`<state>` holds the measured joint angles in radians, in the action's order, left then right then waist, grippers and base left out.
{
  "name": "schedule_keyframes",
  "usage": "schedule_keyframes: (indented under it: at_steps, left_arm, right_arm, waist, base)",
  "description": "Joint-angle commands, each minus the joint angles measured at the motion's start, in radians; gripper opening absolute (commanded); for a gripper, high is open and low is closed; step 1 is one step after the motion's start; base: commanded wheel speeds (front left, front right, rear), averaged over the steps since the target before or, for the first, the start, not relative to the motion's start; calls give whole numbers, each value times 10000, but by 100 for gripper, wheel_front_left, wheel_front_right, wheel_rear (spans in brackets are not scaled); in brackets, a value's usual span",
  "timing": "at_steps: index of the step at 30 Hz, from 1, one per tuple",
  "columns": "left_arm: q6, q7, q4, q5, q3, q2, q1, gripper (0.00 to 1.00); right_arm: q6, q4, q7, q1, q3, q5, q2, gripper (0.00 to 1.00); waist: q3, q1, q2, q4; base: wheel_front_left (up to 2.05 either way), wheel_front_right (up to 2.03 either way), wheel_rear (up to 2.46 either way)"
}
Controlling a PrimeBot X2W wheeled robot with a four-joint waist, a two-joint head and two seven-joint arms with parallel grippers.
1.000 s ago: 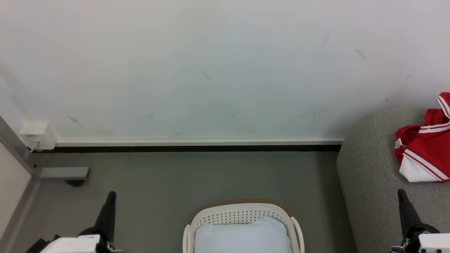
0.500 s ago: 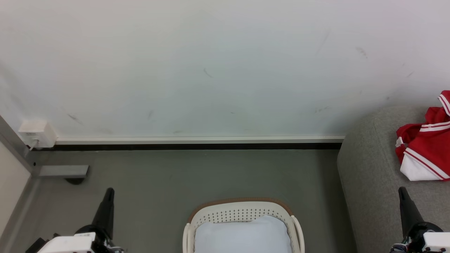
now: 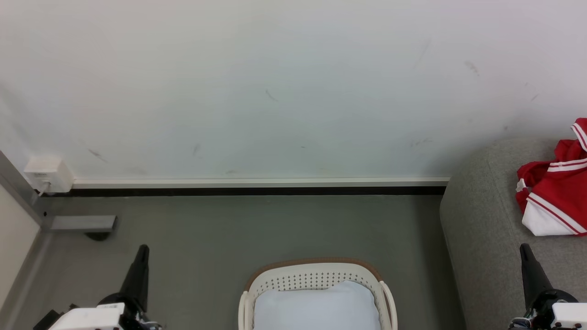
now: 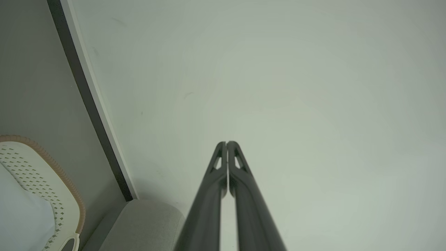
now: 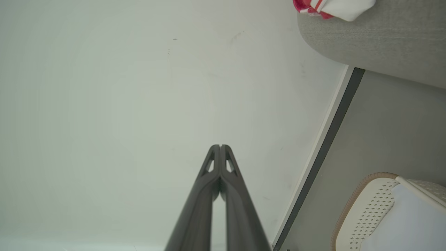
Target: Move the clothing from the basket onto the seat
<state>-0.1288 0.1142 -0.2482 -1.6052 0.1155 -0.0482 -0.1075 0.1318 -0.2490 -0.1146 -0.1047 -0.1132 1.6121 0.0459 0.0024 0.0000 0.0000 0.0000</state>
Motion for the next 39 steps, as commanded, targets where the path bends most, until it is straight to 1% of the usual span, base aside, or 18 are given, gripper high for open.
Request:
schedule_keyframes:
  at_steps: [1,39]
  left_arm:
    - [-53,43,28,-130,19,-20,-78,0]
    - [-53,40,29,-133,16,-20,-75,0]
  right_arm:
    - [-21,55,-33,-127,-37,10,80,0]
    - [-21,54,-31,-126,-36,11,79,0]
  waist:
    - [-1,0,0,0]
    - [-1,0,0,0]
  base:
    - [0,0,0]
    - [0,0,0]
